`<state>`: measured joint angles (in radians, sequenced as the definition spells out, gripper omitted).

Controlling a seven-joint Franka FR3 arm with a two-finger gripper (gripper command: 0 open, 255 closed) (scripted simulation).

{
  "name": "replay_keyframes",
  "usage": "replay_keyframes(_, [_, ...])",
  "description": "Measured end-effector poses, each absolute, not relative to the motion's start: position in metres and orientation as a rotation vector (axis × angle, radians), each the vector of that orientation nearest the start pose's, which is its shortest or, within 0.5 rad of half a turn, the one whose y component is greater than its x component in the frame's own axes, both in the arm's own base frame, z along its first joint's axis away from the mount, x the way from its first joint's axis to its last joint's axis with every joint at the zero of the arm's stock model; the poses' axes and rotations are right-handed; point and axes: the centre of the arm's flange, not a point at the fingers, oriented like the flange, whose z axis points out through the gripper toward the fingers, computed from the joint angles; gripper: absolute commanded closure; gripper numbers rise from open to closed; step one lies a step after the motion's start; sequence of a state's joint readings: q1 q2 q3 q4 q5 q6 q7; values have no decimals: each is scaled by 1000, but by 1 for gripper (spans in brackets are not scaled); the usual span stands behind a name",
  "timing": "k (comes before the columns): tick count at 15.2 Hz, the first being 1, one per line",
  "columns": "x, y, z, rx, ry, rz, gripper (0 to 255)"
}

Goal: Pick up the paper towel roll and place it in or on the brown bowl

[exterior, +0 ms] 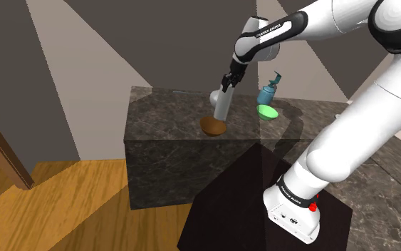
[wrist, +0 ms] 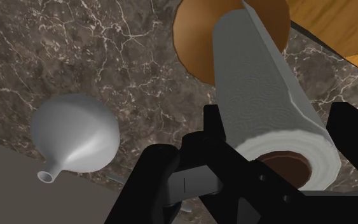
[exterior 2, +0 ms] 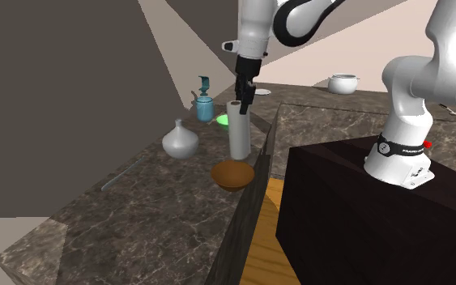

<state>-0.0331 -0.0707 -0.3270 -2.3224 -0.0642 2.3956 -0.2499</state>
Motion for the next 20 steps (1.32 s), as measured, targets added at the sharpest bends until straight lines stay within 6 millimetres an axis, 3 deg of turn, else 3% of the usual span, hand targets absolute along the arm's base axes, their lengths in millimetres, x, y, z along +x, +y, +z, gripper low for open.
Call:
replay_keyframes(13, [481,-182,312,-3199,107,-203,255])
replay_keyframes(19, [481,-182,307,-3199,107,-204,255])
replay_keyframes(20, [481,-182,307,-3199,107,-204,0])
